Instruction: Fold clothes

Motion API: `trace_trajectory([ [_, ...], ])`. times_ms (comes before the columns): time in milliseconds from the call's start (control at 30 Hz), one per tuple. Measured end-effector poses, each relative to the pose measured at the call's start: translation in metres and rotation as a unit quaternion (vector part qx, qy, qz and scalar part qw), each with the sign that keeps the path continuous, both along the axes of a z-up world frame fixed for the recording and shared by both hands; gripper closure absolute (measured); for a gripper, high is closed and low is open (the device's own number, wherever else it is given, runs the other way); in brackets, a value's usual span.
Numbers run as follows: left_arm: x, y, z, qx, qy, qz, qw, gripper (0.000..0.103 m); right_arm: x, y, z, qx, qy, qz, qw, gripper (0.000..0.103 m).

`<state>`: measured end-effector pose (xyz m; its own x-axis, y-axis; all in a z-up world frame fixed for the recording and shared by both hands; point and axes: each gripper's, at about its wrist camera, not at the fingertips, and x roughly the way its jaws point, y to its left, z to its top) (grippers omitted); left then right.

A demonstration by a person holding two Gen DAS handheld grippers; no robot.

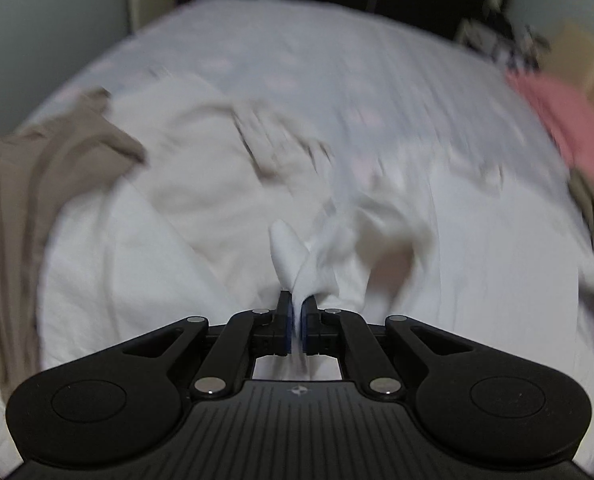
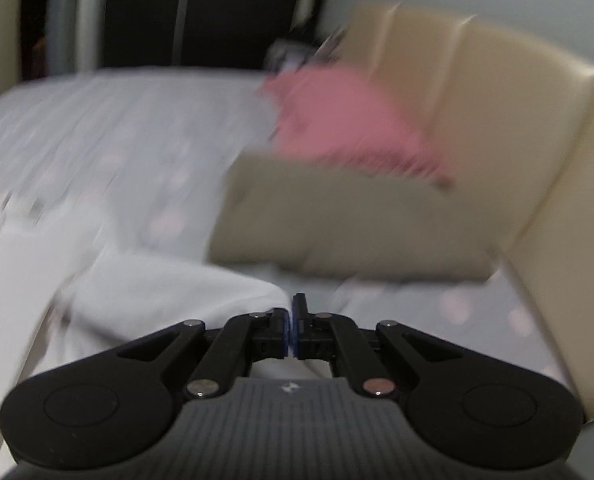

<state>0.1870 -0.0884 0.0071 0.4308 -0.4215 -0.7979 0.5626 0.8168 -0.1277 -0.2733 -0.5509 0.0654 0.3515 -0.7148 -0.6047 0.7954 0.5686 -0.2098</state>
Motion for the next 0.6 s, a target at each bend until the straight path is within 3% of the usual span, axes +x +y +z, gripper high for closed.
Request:
trace_trajectory([
  [67,0.008,0.008,0.01,-0.014,-0.019,0.023,0.9995,0.101,-0.004,-0.007,0.009,-0.038,-0.008,-0.026,0.999,0.101],
  [167,0.015,0.021,0.023,-0.031,-0.046,0.056,0.9969,0.101,-0.003,-0.025,-0.005,-0.052,0.032,-0.057,0.996,0.101],
  [367,0.023,0.041,0.047,-0.073,-0.116,0.102,0.9854,0.101,-0.017,-0.07,-0.053,0.012,0.091,-0.123,0.988,0.101],
  [467,0.03,0.049,0.062,-0.095,-0.143,0.112,0.9788,0.101,-0.026,-0.082,-0.065,0.034,0.095,-0.145,0.984,0.101],
  [600,0.04,0.05,0.071,-0.097,-0.164,0.109,0.9756,0.101,-0.016,-0.078,-0.082,0.052,0.133,-0.14,0.98,0.099],
])
